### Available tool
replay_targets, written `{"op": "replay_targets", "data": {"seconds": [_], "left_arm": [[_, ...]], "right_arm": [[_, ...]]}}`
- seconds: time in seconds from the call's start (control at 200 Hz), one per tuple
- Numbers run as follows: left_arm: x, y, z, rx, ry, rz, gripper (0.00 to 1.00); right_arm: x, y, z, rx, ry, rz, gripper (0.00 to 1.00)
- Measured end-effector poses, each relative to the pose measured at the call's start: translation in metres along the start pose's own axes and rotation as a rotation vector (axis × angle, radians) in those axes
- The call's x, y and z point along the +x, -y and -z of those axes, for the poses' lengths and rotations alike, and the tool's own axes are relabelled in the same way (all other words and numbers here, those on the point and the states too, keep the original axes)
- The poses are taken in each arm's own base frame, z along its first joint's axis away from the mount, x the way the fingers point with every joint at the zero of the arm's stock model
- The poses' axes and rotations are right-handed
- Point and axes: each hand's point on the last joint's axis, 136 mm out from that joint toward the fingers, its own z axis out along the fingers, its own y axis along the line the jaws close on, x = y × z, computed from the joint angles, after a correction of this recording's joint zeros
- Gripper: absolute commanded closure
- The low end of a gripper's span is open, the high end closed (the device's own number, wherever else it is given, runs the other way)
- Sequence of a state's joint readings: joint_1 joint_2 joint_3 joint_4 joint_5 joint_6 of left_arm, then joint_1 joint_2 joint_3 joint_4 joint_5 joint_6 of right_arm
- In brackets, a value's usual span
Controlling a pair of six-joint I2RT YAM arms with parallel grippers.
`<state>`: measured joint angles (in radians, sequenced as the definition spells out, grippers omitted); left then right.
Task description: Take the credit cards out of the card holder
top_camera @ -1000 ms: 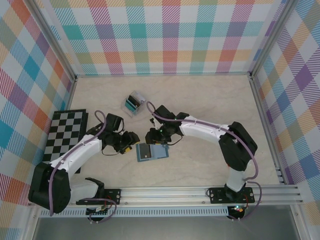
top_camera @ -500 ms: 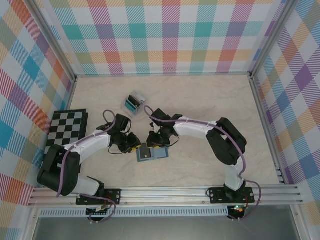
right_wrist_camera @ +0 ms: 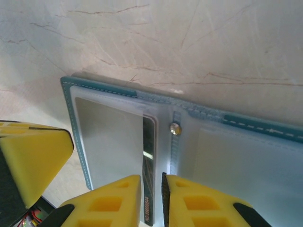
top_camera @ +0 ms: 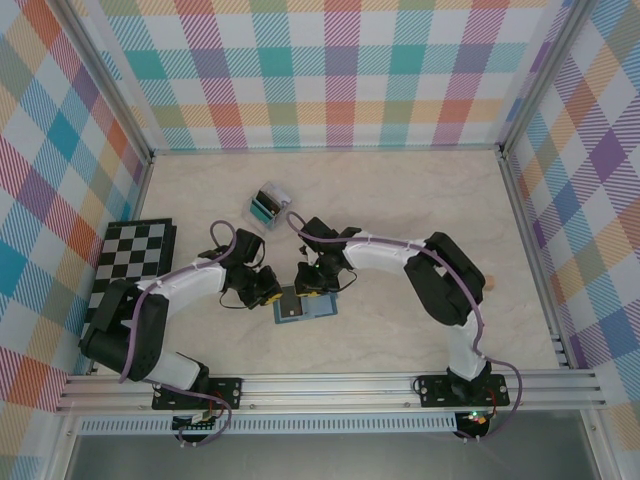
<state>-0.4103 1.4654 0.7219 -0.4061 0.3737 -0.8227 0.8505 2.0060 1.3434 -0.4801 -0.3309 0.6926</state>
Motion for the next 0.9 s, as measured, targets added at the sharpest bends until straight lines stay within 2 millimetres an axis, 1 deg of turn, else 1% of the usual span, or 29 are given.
{"op": "replay_targets", "data": {"seconds": [0.19, 0.905], "left_arm": [[-0.0008, -0.0004, -0.0033, 0.0, -0.002, 0.0, 0.91], [0.0009, -0.0056, -0.009, -0.014, -0.014, 0.006, 0.95]], "right_arm": [[0.0019, 0.0028, -0.0039, 0.003, -0.015, -0.006, 0.8], [0.0034, -0.0035, -0.0081, -0.046, -0.049, 0.01, 0.82]]}}
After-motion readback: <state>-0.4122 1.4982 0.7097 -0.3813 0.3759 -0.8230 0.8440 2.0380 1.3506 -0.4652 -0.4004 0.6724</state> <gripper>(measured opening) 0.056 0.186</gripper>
